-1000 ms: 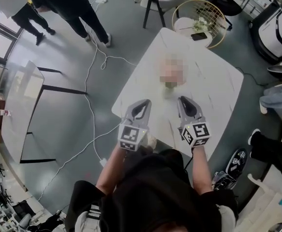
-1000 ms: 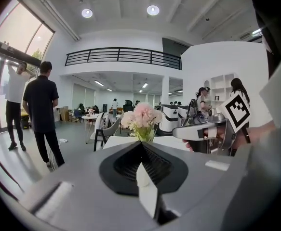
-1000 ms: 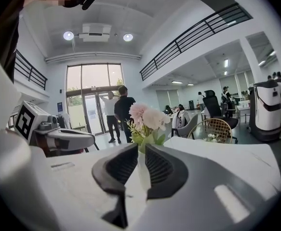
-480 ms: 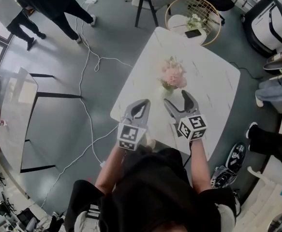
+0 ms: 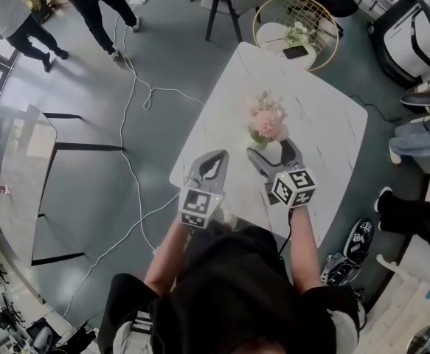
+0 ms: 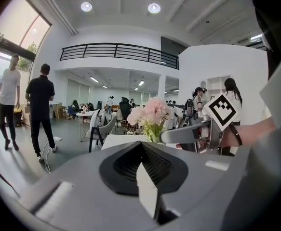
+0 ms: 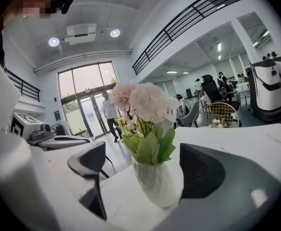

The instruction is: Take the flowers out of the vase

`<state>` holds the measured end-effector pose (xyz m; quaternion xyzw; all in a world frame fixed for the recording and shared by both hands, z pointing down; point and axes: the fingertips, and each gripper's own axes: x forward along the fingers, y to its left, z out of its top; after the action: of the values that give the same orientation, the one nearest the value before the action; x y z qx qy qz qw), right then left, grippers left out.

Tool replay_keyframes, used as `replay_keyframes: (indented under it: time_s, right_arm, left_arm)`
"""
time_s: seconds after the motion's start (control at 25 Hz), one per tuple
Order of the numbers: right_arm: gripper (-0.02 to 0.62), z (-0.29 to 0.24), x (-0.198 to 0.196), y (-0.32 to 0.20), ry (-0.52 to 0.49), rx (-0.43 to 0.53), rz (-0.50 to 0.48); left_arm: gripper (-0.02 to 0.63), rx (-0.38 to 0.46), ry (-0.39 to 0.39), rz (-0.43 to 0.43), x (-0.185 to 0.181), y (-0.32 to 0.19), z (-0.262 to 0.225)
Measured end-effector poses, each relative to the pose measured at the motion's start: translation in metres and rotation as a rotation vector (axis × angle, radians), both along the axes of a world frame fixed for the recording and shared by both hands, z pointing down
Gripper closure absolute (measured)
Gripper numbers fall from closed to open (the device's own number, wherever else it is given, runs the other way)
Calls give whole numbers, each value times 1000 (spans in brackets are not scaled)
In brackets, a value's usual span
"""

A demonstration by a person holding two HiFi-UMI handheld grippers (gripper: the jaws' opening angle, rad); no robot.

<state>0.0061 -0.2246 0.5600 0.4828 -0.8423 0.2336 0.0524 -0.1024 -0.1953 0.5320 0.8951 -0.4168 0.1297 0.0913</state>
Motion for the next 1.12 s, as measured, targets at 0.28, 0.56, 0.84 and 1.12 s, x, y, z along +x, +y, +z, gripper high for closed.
replay_keyframes:
  time_s: [0.28,0.56,0.84,1.12]
  right_arm:
    - [127,3,-3,-14,6,-1,-7]
    - [127,2,-3,-26,15,2,-3]
    - [127,5,-7,-34,21,1,-33]
    - [129,-1,-12,-41,34,33,-54]
  left_arm:
    - [600,-8,-10,-13,-6,-10,4]
    - [600,-13,-7,-18,-8,-18,4]
    - [600,-16,-15,-34,-11,-23,7]
    - [600,-19,-22,-58,-17,-27,7]
